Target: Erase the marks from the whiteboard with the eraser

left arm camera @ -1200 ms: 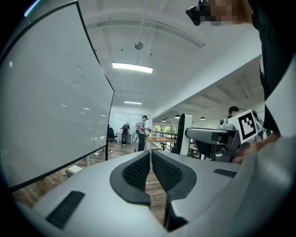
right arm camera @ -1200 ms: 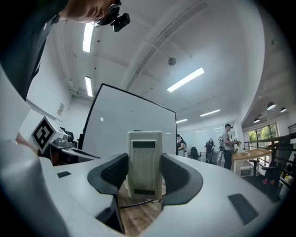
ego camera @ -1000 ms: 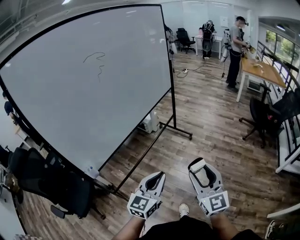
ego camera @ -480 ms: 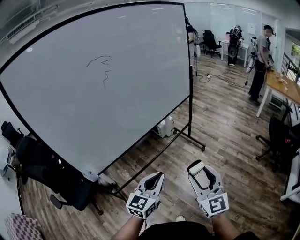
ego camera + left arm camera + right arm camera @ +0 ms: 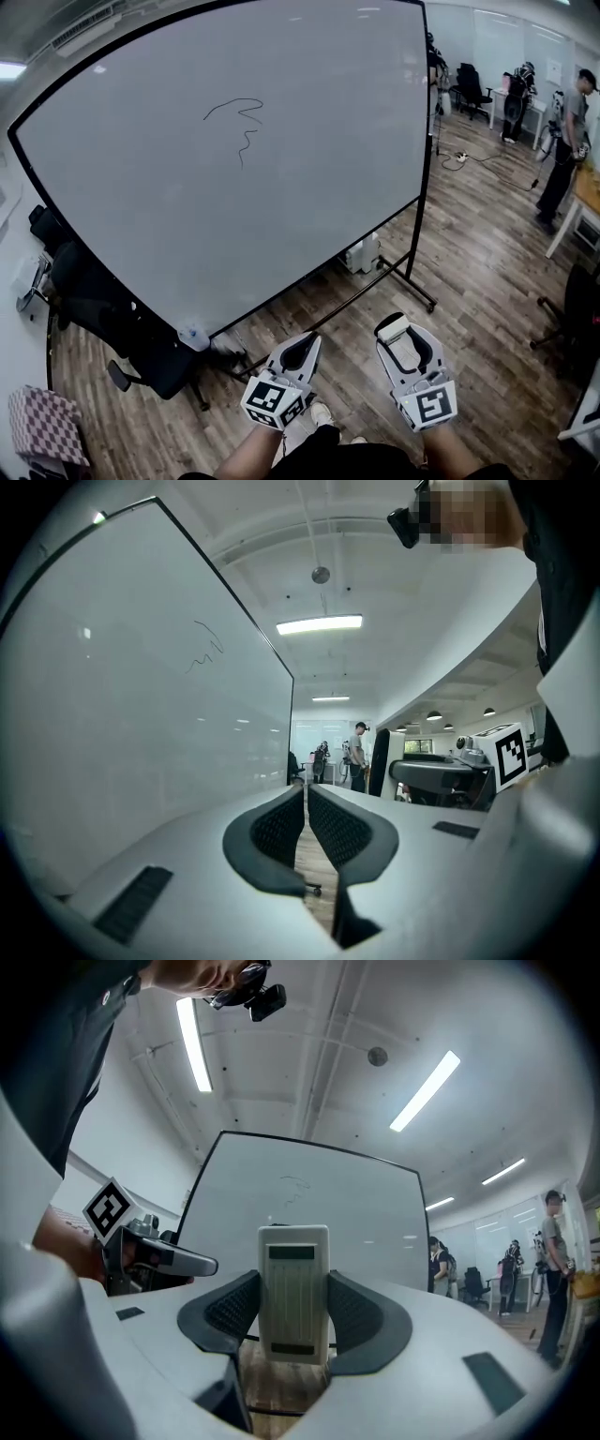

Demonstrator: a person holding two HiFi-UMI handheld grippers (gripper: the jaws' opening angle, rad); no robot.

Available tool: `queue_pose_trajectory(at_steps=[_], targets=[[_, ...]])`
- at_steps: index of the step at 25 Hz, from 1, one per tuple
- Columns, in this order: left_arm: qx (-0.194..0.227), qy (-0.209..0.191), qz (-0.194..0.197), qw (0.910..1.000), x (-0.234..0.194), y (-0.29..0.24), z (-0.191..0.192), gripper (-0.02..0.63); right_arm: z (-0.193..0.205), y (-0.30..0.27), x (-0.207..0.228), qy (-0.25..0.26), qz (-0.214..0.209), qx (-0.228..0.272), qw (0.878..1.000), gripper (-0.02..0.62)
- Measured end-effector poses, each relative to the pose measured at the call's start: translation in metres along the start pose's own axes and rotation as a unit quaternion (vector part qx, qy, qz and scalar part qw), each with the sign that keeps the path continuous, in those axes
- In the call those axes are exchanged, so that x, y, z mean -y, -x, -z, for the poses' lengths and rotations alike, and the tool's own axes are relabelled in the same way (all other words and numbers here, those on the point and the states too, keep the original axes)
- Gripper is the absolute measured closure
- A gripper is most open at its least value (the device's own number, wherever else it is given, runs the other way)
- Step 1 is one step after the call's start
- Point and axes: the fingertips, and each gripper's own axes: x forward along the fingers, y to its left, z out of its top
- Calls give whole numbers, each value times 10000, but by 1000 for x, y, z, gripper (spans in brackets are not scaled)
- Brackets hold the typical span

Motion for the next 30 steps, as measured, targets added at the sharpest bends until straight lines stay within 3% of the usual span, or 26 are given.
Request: queue_pose_trajectory(at_steps=[8,17,22,30], targets=[[236,-309,-450,9982,-64,-14,-18,578,-14,-78,-2,202,-202,209,9994,348],[601,-233,-823,9945,-162,-35,-51,578,-28,-195,-12,73,-575,434,9974,347],[704,-382,-967,9921,-205,-38,-63,578,-34,-258,-44,588,-1006,554,9916,347],[961,-546,-1054,9883,-253,-28,-85,578,-59,-329,-85,1213,-1340,716,9809,348]])
